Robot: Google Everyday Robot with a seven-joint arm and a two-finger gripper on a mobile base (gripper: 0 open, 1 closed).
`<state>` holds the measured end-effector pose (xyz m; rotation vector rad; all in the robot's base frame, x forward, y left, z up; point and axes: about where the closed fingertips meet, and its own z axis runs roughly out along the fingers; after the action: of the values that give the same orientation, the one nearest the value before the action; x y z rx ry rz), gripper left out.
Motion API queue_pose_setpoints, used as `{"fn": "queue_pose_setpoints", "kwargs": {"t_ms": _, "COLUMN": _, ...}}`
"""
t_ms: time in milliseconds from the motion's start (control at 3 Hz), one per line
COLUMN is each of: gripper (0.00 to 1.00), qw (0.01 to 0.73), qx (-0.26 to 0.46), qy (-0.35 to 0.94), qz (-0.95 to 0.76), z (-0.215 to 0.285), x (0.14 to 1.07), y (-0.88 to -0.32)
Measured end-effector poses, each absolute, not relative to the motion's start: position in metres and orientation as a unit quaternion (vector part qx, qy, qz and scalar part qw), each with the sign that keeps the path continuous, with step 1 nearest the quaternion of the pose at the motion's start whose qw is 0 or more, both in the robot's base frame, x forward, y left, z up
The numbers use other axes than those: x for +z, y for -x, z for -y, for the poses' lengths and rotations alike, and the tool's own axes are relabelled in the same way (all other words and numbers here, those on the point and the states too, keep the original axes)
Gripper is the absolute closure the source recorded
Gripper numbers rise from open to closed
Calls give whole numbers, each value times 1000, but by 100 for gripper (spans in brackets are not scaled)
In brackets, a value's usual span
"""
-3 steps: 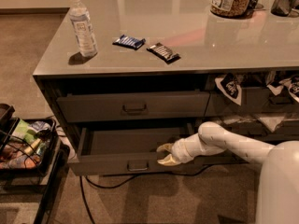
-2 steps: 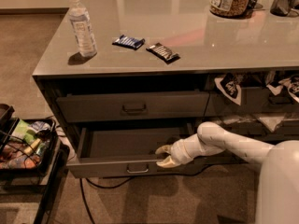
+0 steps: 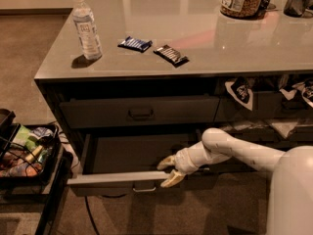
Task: Open middle drawer
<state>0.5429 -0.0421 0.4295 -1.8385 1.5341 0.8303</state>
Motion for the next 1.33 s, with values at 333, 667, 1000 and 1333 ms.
{"fn": "queue_pose_setpoints", "kwargs": {"t_ms": 333, "gripper": 0, "qw": 294, "qx": 323, "qy": 702, "qz": -562, "z": 34, "x": 433, "y": -534}}
{"fn": "queue_pose_setpoints", "kwargs": {"t_ms": 667, "gripper": 0, "qw": 293, "qx": 325, "qy": 701, "qz": -563, "z": 33, "x": 432, "y": -534}}
{"fn": "queue_pose_setpoints", "kwargs": {"t_ms": 1000, "gripper": 0, "qw": 253, "qx": 332, "qy": 713, "qz": -564, "z": 35, "x": 444, "y": -522}}
{"fn": "queue_pose_setpoints", "kwargs": {"t_ms": 1333, "gripper": 0, "qw": 227, "qx": 307, "qy": 732, "qz": -564, "z": 48, "x": 477, "y": -495}}
